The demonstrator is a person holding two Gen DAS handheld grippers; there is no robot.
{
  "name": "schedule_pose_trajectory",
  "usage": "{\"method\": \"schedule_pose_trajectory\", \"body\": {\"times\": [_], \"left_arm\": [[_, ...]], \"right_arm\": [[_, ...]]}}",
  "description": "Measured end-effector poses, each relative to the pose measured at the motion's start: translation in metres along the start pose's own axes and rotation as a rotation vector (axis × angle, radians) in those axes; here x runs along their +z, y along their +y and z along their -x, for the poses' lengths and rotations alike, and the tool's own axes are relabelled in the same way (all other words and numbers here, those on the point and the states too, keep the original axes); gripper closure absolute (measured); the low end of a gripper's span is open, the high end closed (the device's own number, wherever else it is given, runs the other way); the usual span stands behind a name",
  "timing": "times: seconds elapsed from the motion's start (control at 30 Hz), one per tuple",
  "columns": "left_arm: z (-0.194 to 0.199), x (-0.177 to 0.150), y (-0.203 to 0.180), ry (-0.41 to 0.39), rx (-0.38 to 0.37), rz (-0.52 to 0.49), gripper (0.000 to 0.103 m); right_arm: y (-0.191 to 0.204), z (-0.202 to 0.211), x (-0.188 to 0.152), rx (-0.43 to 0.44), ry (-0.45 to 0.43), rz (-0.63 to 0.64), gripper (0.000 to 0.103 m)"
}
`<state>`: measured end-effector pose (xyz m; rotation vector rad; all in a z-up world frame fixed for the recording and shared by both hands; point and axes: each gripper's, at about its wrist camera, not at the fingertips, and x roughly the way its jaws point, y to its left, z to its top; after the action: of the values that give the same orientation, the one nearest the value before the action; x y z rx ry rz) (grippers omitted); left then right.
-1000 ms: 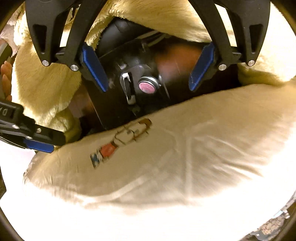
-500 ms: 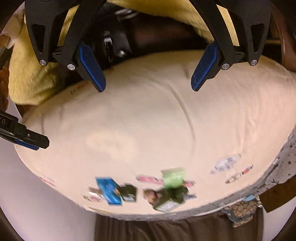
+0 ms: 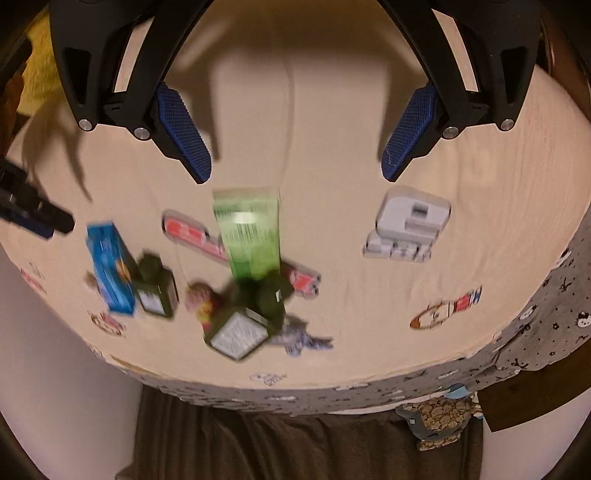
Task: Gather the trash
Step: 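Grasp the green lotion bottle with the left tool while the right grasps the blue packet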
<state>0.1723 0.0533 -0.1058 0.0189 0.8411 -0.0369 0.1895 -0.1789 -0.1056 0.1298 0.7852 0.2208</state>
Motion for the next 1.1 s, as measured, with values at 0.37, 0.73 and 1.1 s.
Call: {"method": "schedule_pose_trajectory", "body": {"times": [0.37,0.73,1.1], "left_arm": [[-0.036,0.066,-0.019,-0.028,-0.004,-0.075,0.015],[-0.075,0.102,-0.034,-0.009,-0.033,-0.128,0.034],[-0.079,0.102,-0.044,0.034,-0.080,-0.146,0.048]], "right_arm": [[0.006,-0.037,0.030,-0.017,0.031,-0.010,0.028],[0.001,-0.059,0.035,0.029,0.069,-0.014,0.049],[-0.001,-0.054,0.036,0.025,0.052,0.001,0.067]]}}
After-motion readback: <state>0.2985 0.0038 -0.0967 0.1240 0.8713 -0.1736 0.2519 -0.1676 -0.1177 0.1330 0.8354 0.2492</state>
